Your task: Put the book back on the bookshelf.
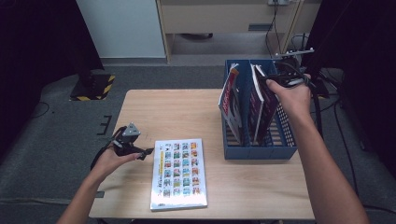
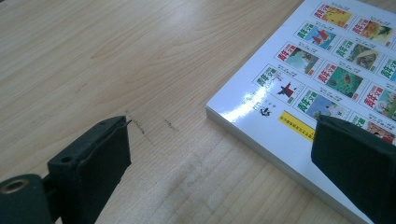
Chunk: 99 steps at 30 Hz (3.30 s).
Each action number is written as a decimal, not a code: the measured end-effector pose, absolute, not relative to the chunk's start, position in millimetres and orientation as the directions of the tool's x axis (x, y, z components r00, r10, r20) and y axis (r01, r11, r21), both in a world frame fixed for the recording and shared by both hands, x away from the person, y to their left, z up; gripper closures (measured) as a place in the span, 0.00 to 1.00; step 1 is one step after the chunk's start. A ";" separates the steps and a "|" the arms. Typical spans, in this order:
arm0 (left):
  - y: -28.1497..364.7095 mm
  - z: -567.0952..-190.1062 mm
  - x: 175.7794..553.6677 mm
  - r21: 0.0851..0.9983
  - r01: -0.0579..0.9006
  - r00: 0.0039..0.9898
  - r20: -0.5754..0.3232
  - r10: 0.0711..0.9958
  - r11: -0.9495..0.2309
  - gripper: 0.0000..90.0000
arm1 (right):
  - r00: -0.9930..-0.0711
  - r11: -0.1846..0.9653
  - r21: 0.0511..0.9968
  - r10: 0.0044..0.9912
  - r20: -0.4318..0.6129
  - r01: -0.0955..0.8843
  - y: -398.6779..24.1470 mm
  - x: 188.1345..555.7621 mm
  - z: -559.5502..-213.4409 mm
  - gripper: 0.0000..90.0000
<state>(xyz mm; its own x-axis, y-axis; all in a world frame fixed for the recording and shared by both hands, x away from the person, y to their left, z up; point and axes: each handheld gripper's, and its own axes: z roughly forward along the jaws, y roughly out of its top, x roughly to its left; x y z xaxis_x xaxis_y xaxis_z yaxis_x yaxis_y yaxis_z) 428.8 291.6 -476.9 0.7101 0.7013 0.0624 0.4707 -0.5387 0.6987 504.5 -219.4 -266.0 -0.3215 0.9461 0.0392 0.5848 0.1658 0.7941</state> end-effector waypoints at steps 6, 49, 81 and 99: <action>292.4 -476.7 428.7 0.699 0.471 0.709 0.062 0.702 -0.538 0.05 | -0.308 0.160 0.796 0.951 0.035 0.584 -223.5 504.8 -266.8 0.66; 286.3 -481.8 424.7 0.694 0.474 0.711 0.062 0.701 -0.542 0.04 | -0.346 0.156 0.851 0.938 0.033 0.502 -235.4 482.8 -261.5 0.39; 278.8 -482.4 415.2 0.691 0.451 0.707 0.110 0.699 -0.565 0.05 | -0.478 0.258 0.868 0.878 -0.027 0.425 -217.8 407.7 -299.7 0.15; 275.6 -484.5 414.1 0.692 0.448 0.709 0.110 0.697 -0.566 0.06 | -0.478 0.215 0.860 0.877 0.037 0.462 -214.4 397.1 -338.7 0.14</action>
